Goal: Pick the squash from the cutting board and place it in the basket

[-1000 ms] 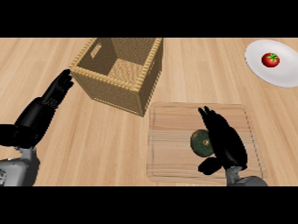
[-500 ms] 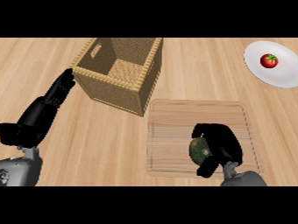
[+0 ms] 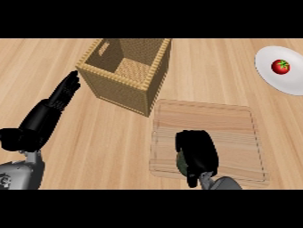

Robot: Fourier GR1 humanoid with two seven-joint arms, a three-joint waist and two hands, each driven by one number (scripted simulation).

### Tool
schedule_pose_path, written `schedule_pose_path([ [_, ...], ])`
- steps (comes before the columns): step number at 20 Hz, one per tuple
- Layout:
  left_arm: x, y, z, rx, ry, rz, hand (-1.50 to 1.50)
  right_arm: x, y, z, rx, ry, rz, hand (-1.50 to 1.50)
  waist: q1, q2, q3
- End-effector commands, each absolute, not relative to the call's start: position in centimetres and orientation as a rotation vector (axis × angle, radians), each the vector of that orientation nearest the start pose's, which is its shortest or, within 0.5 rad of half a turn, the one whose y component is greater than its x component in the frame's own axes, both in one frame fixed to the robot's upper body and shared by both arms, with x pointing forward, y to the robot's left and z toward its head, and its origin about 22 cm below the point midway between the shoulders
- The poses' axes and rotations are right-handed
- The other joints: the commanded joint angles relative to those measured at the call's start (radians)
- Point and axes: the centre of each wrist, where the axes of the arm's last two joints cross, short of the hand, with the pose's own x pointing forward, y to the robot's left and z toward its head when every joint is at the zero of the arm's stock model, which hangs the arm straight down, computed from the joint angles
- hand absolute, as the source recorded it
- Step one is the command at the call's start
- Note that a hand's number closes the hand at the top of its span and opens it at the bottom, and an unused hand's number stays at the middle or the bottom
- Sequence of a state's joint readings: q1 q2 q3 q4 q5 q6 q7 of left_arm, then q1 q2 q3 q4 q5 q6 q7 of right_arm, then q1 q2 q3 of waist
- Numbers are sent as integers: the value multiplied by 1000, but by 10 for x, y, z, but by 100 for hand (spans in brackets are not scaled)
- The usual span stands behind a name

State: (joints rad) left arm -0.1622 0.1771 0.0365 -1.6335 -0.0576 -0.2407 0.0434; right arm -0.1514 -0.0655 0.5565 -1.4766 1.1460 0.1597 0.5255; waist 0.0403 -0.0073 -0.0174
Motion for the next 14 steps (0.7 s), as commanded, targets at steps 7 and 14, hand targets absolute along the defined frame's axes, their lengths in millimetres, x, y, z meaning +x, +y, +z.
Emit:
schedule_pose_path([
  [7,288,239,68,-56,-1706,-483,0,212,-19,28,-890,-1181,1204,150,93,24,18],
  [14,295,226,71,-83,-1715,-492,0,207,0,64,-755,-1379,914,150,120,23,20],
])
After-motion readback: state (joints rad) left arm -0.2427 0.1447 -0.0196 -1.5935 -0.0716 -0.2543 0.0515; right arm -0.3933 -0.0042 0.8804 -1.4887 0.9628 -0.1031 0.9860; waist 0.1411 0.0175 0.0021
